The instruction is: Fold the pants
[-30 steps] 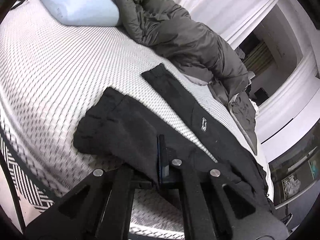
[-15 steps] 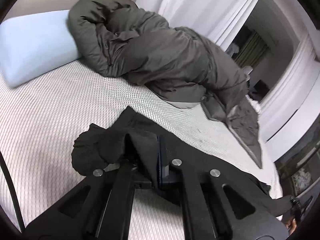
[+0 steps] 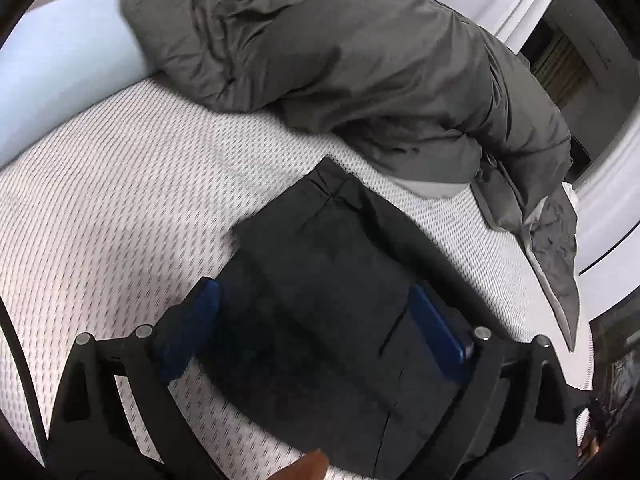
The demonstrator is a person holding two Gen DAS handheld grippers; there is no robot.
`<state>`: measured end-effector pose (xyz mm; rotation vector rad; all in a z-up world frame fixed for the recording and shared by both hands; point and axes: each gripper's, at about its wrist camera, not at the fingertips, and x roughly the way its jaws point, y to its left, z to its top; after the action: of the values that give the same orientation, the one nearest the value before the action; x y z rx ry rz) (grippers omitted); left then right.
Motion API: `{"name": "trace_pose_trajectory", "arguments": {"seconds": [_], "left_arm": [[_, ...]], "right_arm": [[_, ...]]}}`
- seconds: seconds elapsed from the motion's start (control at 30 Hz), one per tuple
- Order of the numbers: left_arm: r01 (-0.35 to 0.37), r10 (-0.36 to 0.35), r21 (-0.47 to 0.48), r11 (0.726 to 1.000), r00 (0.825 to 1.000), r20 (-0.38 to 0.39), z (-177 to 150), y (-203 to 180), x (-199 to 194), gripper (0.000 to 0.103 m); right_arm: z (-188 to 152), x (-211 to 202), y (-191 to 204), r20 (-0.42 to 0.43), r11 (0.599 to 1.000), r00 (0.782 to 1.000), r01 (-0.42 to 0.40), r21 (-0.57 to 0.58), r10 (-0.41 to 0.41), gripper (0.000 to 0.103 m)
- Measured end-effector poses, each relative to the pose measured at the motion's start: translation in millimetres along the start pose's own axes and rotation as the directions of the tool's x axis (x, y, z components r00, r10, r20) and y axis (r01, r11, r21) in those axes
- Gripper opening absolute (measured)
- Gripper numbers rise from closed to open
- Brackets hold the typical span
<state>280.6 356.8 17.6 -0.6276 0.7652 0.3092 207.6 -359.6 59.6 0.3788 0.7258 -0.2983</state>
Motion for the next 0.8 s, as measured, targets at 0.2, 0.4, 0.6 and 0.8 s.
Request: {"name": "trace_pose_trajectory", "arguments": {"seconds": [0.2, 0.4, 0.6, 0.8], "left_arm": [[0.158, -0.159, -0.020, 0.987, 0.985, -0.065, -57, 4, -17, 0.091], [0.186, -0.188, -0.026, 0.982, 0.968, -0.169, -84, -33, 28, 0.061], [0.150, -0.159, -0.068, 0.986, 0.977, -0.142, -82, -39, 57, 0.004], [0.229, -0.230, -0.035, 0.973, 0.973, -0.034, -92, -17, -5, 0.000]], "right_arm": [[-14, -33, -13, 0.074, 0.997, 0.995, 0.075, -0.025, -0.073, 0.087], [-56, -82, -16, 0.107, 0.992, 0.990, -0.100, 0.074, 0.091, 0.089], [-99, -87, -3, 0.079, 0.979, 0.978, -0.198, 0.041, 0.195, 0.090], [-104, -80, -15, 0.050, 0.989, 0.988, -0.148, 0.023, 0.147, 0.090]]}}
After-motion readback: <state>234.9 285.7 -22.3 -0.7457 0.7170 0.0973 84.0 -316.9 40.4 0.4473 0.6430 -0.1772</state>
